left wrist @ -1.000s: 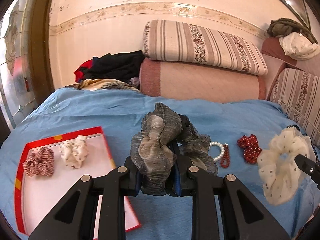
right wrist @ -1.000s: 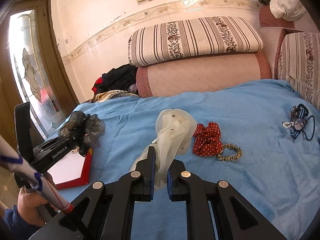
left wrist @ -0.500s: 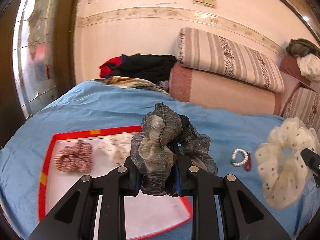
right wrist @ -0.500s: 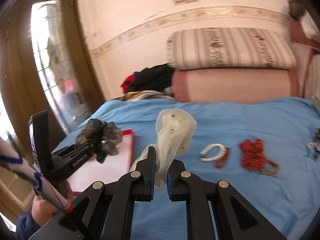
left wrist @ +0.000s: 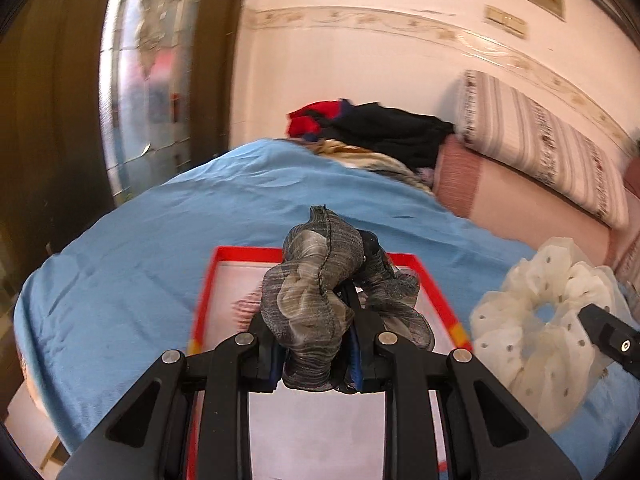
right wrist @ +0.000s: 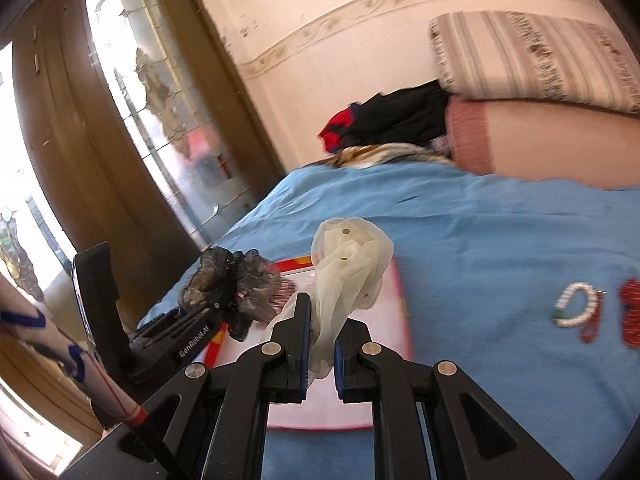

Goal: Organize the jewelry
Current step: 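Lift both scrunchies and carry them over the red-rimmed box, then lower both scrunchies into the box and open both grippers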

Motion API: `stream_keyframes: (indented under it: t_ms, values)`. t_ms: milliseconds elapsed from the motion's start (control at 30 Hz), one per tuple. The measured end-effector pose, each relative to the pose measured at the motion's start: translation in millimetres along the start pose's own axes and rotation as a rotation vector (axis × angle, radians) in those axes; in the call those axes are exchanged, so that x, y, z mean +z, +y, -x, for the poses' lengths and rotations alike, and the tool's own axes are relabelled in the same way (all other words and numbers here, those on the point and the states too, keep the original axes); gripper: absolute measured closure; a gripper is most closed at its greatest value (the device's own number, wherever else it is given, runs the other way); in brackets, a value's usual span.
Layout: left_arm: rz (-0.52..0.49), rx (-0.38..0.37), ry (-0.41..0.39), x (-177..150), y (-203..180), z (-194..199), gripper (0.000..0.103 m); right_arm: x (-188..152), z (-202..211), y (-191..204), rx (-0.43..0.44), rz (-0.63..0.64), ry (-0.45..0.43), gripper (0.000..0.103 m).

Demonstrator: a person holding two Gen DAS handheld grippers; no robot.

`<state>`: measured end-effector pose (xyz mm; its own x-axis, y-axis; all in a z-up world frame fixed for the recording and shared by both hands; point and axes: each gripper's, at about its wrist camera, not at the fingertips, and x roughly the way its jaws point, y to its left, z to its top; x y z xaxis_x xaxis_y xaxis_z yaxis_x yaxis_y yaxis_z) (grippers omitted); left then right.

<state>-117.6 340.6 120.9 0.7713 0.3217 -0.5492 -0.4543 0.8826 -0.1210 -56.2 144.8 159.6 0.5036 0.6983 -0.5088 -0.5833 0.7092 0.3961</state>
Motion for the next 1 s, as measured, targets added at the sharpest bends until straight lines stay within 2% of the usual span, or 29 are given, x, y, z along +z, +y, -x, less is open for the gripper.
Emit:
stream_keyframes:
  t_ms: [233, 433, 767, 1000]
  values:
    - [0.061, 0.065, 0.081, -4.5, 22.8, -20.7, 0.08, 3.2, -60.5, 13.5, 0.071, -0.028, 0.08, 0.093]
    - [0.062, 0.093, 0.133, -10.8, 22.3, -35.2, 0.08, -2.2, -97.3, 7.1, 0.058, -0.035, 0.133, 0.092]
    - [0.075, 0.109, 0.241, -21.7, 26.1, -59.7, 0.08, -8.1, -121.3, -11.7, -0.095, 0.004, 0.199, 0.092]
    - [0.067, 0.113, 0.253, -23.1, 23.5, -62.4, 0.075, -13.6, -131.1, -22.6, -0.142, -0.009, 0.246, 0.089]
